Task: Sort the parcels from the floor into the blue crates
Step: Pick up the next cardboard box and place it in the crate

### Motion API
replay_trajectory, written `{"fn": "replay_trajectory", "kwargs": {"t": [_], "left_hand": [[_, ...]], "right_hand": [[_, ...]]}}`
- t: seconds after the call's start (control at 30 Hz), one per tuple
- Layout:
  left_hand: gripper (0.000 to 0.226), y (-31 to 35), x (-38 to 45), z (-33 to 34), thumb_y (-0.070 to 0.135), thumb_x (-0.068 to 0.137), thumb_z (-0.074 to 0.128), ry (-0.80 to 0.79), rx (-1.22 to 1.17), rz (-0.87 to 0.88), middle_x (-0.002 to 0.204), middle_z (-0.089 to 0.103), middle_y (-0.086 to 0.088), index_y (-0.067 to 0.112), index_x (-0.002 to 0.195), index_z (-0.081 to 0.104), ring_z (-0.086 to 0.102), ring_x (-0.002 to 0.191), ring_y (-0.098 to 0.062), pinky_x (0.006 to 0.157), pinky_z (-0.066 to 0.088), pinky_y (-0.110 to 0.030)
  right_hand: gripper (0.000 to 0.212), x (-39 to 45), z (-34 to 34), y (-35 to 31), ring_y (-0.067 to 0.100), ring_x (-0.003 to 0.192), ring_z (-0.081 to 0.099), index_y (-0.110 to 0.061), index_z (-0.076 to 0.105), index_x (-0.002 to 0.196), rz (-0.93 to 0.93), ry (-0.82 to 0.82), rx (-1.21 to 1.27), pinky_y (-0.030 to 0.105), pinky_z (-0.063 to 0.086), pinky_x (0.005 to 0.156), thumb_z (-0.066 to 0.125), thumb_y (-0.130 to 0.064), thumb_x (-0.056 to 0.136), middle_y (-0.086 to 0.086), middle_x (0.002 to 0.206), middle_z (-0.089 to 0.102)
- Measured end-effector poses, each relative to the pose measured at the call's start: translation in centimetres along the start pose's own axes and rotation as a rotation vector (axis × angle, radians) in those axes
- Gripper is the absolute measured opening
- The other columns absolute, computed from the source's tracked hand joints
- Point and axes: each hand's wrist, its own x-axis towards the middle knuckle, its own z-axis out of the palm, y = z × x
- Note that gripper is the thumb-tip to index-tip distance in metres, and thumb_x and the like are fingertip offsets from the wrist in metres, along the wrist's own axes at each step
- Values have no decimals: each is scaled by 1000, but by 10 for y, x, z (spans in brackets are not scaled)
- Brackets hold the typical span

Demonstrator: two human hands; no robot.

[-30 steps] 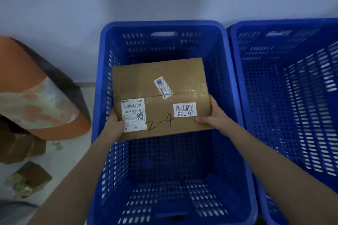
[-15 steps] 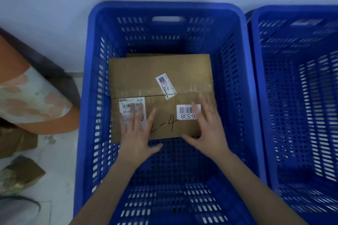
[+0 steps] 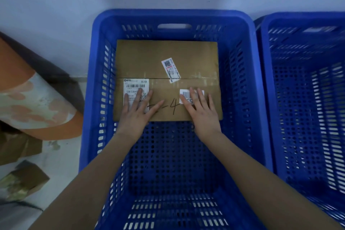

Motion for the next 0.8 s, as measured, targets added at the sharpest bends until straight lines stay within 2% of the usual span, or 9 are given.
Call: {"fn": "replay_trajectory", "kwargs": {"t": [0.13,0.23,0.3,0.37,0.43,0.5,0.63,0.73,0.8], "left_hand": [[124,6,2,6,4,83,62,29,-10,-34,147,-40,-6,42,126,-48,-35,136,-33,110,-12,-59],[112,17,0,-16,0,80,62,-32,-56,-72,156,-20,-9,40,144,-20,-22,143,-36,116,-2,-58],[101,30,-3,-35,3,81,63,-95,-89,-119,157,-13,-12,33,148,-5,-14,144,-38,117,6,-55],[87,45,-12,-51,12,85,61,-177,-129,-174,157,-7,-16,25,149,3,-6,145,-39,117,12,-54],[74,59,-27,-61,22,90,55,-238,-148,-207,156,-2,-17,16,149,11,-1,145,-37,117,13,-53],[70,75,-51,-66,29,93,49,-286,-203,-215,157,-4,-16,13,149,10,0,145,-35,117,13,-51],[70,101,-108,-61,30,97,43,-298,-257,-161,159,-4,-12,15,152,2,0,147,-30,119,12,-45],[62,111,-140,-62,27,98,43,-355,-279,-141,156,10,-14,14,150,13,17,143,-31,116,23,-41],[55,118,-154,-72,25,97,44,-404,-320,-148,150,22,-15,11,146,22,29,136,-31,110,33,-40]], "right_hand": [[116,-1,-5,-1,29,144,-22,-27,-33,140,4,-54,-4,50,-5,118,65,-9,81,7,150,-36],[109,2,-26,6,28,144,-24,-28,-22,147,-47,-195,34,50,-5,119,63,-10,82,8,154,-31],[98,3,-47,11,25,146,-19,-28,-11,150,-63,-338,136,48,3,120,60,-13,85,6,156,-26],[82,-7,-65,12,26,147,1,-25,5,152,-37,-376,231,44,21,116,56,-19,89,7,160,-6],[63,-34,-73,8,29,134,31,-16,28,146,4,-285,303,36,37,100,54,-23,89,12,150,30],[51,-79,-71,2,27,123,41,-13,39,138,44,-225,412,35,40,94,53,-24,90,12,137,45],[57,-169,-54,-7,24,136,30,-19,29,146,26,-250,455,41,31,108,51,-25,93,4,150,32],[57,-218,-50,-10,17,142,19,-27,28,147,74,-190,533,38,23,113,49,-27,94,-7,156,24],[55,-248,-53,-14,14,142,21,-29,31,146,148,-101,611,34,23,112,48,-28,93,-10,155,25]]}}
